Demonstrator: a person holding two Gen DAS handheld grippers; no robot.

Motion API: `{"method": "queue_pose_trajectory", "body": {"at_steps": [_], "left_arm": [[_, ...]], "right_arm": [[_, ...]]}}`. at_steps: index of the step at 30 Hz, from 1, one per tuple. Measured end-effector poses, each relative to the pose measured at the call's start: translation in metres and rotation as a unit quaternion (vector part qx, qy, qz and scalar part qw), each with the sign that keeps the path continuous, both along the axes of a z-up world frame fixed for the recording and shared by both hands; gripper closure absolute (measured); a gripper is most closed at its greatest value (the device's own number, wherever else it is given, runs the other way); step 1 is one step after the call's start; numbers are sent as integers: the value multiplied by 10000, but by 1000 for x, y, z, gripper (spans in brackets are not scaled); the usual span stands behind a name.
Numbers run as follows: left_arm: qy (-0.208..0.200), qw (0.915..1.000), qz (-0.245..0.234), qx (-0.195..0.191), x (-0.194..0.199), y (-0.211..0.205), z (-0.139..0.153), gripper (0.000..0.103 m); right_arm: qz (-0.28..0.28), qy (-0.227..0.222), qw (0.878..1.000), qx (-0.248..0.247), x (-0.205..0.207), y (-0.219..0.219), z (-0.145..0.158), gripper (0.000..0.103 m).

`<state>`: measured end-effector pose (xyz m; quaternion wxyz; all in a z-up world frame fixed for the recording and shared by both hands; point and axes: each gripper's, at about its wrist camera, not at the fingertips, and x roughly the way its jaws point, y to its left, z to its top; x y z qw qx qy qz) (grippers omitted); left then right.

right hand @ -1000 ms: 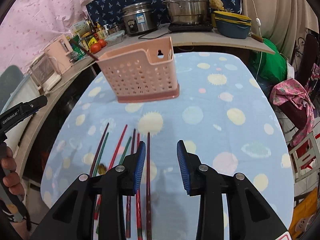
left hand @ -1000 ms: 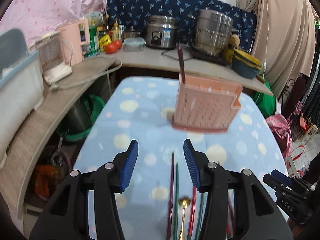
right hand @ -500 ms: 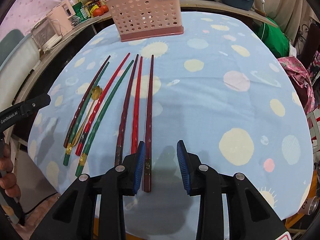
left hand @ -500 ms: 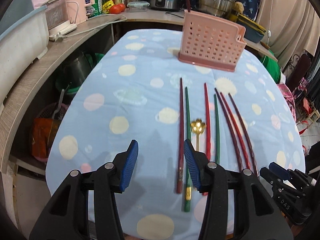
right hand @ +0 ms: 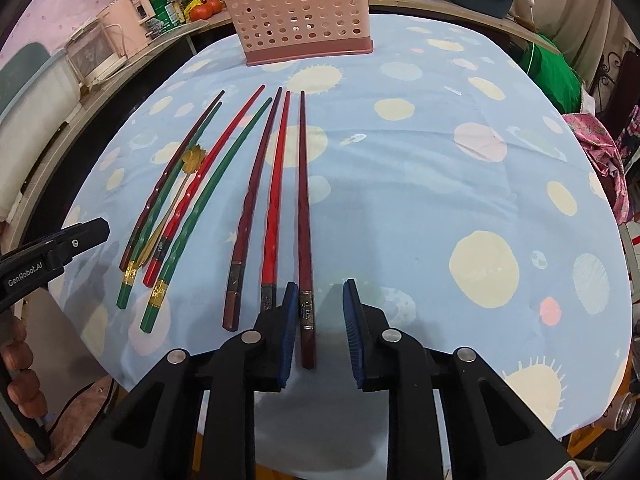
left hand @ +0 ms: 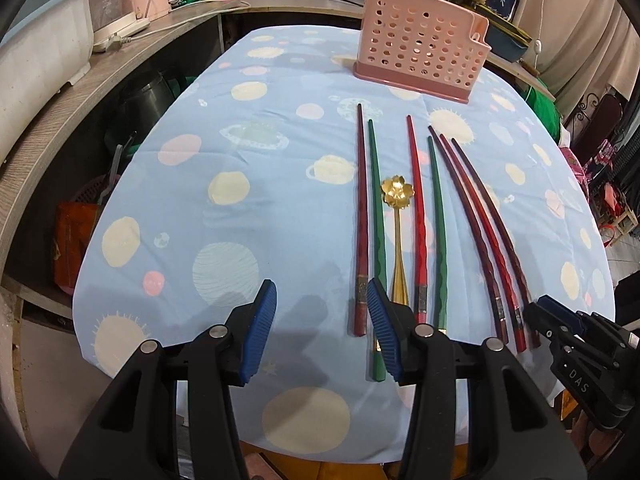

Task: Organize utensils
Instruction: 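Withdraw both tools from the holder back over the utensils, then grasp a dark red chopstick with the right tool while the left tool grasps another dark red chopstick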

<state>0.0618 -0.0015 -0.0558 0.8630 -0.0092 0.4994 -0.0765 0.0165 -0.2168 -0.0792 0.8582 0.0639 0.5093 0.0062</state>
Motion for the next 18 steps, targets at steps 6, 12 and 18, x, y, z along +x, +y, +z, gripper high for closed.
{"method": "queue_pose_trajectory", "body": {"at_steps": [6,12,18], "left_arm": [[98,9999,-62,0,-2,-4,-9,58],[191,9997,-116,-46,-2,-8,-17,58],[211,9997,-83,-22,1,-10,-22,59]], "right_arm": [[-60,4,10000,11,-2,-3,0,93],[-78,-1,10000,14,-3,-4,0,94],[-77,-5,10000,14,-3,-4,0,94]]}}
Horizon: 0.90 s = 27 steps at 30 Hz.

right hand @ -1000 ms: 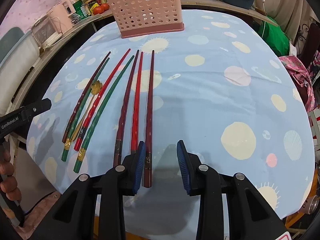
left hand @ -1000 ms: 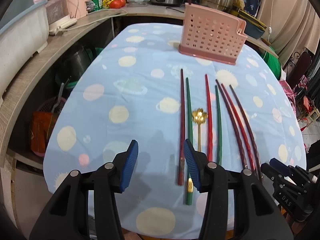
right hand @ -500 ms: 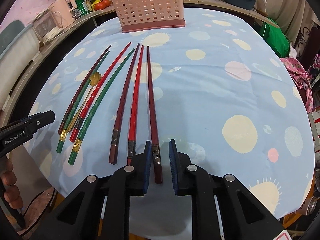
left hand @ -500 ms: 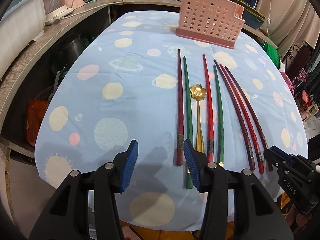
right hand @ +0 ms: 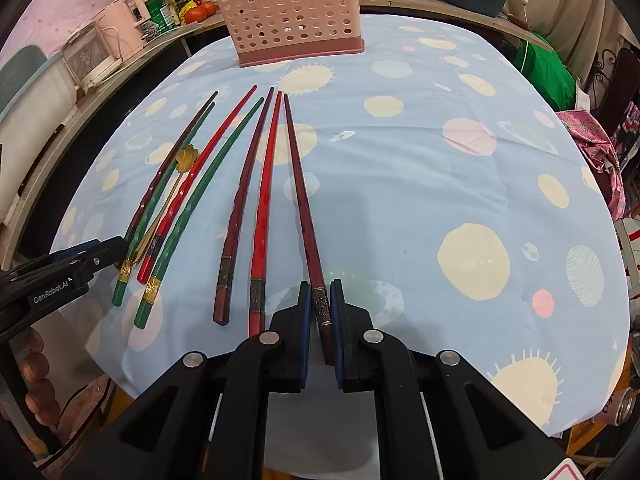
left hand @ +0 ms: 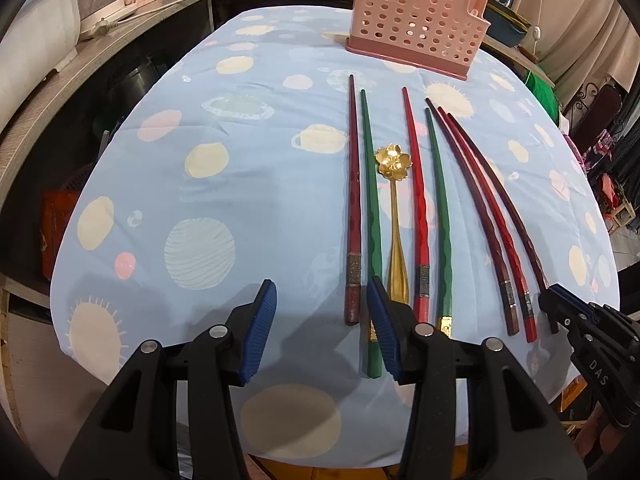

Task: Organize utensils
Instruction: 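Grasp a dark red chopstick with the right tool while the left tool grasps another dark red chopstick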

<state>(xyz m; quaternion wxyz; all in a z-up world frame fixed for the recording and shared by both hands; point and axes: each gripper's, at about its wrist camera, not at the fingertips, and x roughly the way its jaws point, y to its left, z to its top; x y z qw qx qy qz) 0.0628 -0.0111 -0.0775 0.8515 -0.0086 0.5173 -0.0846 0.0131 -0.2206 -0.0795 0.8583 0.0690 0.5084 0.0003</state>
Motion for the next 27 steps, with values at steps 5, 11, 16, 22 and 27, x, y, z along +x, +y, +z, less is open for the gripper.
{"method": "queue_pose_trajectory", "body": {"at_steps": [5,11,16,22,27], "left_arm": [[-14,10000,-3,85,1,0,-3,60],[-78,9997,-29,209,1,-2,-3,71],[-60,9998,-14,169,1,1,-3,88],[-41,9999,-67,127,0,0,-3,94],[-29,9999,-66,107,-2,0,-1,96]], "right_arm": [[-1,-3,10000,0,0,0,0,94],[0,-3,10000,0,0,0,0,94],[4,-2,10000,-5,0,0,0,94],[-9,14,10000,75,-1,0,0,94],[-45,38,9998,196,-2,-4,1,94]]}}
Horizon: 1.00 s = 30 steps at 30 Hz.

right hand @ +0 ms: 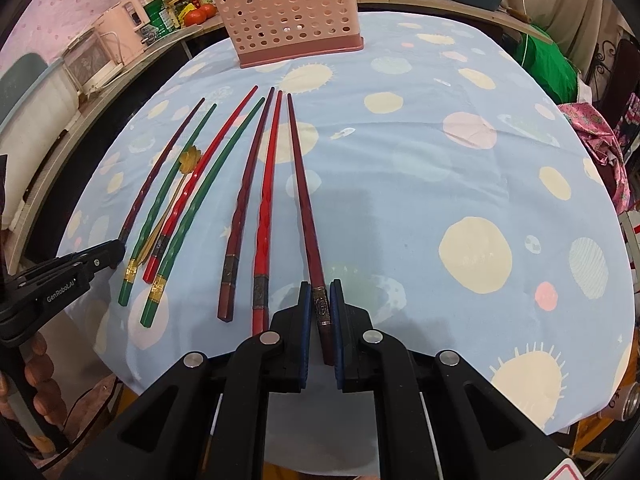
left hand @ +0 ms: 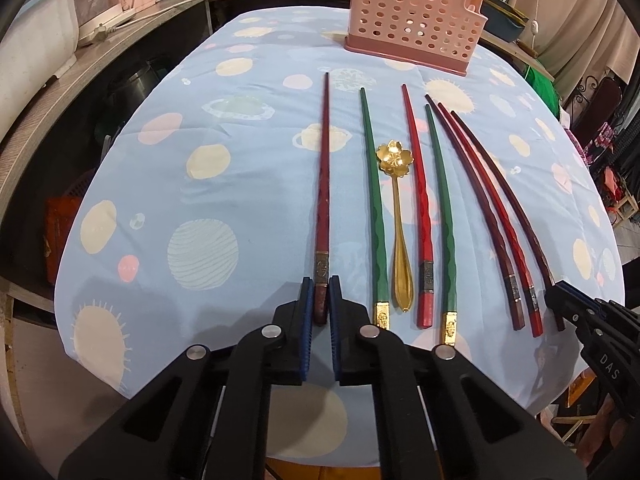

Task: Organize utensils
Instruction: 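Grasp a dark red chopstick with the right tool while the left tool grasps another dark red chopstick, then lift both chopsticks and lower them into the pink holder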

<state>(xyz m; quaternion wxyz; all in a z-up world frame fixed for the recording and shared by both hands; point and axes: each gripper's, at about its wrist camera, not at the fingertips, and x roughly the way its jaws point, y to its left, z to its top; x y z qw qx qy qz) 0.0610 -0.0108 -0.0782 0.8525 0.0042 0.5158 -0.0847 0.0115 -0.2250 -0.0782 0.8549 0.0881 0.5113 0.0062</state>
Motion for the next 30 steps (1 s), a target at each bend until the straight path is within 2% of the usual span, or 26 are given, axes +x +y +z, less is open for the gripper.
{"method": "queue_pose_trajectory", "body": {"at_steps": [9,20,30], "left_arm": [[-222,9997,23,-99,-5,4,25,96],[-753,9962,137,-404,0,14,83,96],[-1347,9894,241,-495,20,20,137,96]], "right_arm": [[-46,-243,9997,91,-4,-7,22,96],[-193,-1009,9944,244,3,-28,87,96],[-304,-1661,9851,314,23,-46,139,96]]}}
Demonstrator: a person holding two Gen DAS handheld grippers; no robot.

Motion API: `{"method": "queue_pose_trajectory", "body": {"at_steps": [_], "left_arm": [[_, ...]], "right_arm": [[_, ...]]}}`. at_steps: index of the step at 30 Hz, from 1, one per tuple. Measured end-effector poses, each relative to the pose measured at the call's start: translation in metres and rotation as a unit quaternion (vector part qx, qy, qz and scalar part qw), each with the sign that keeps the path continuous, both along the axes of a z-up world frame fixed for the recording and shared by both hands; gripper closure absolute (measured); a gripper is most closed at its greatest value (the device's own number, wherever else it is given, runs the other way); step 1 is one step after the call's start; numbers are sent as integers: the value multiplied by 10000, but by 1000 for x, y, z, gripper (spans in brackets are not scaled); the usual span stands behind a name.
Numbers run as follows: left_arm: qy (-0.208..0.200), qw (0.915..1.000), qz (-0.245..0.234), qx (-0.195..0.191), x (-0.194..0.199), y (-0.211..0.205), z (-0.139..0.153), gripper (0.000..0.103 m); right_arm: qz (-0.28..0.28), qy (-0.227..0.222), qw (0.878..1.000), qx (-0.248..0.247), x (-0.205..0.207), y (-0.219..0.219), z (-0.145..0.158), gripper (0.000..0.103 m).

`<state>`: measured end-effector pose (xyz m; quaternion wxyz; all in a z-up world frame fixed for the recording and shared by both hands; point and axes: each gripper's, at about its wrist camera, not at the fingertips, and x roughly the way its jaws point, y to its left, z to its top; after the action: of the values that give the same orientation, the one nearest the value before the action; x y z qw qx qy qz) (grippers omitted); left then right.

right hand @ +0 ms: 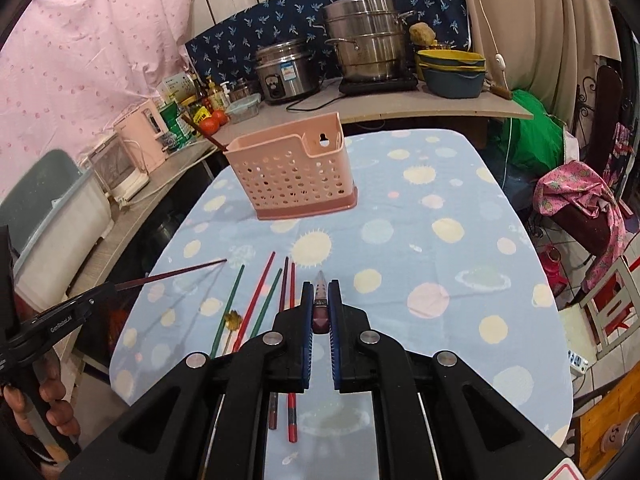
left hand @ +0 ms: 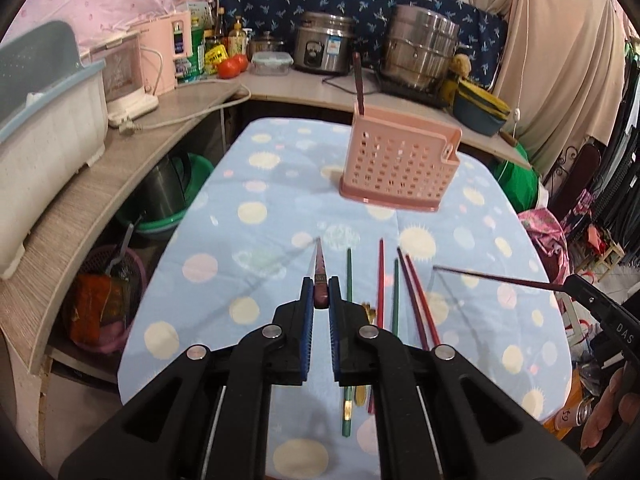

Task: Organize utensils
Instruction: 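Lift both chopsticks and lower them into the pink holder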

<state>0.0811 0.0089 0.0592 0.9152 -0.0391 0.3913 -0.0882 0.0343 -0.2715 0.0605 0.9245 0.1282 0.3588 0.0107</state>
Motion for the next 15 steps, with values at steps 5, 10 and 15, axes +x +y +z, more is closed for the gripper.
{"method": "queue_pose_trajectory", "body": {"at_steps": [5,10,15], "left_arm": [[-180,9998,46,-76,16,1,20,96],[-331,9993,38,-194,32,0,38,96],[-575,9981,-36,-213,49,-7,60,96]], "right_arm": [[-37,-226,9997,11,15,-5,17,96],[-94,-419,9990,96,31,-13,34,96],[-131,-578,9981,167,48,-19,49,96]]}}
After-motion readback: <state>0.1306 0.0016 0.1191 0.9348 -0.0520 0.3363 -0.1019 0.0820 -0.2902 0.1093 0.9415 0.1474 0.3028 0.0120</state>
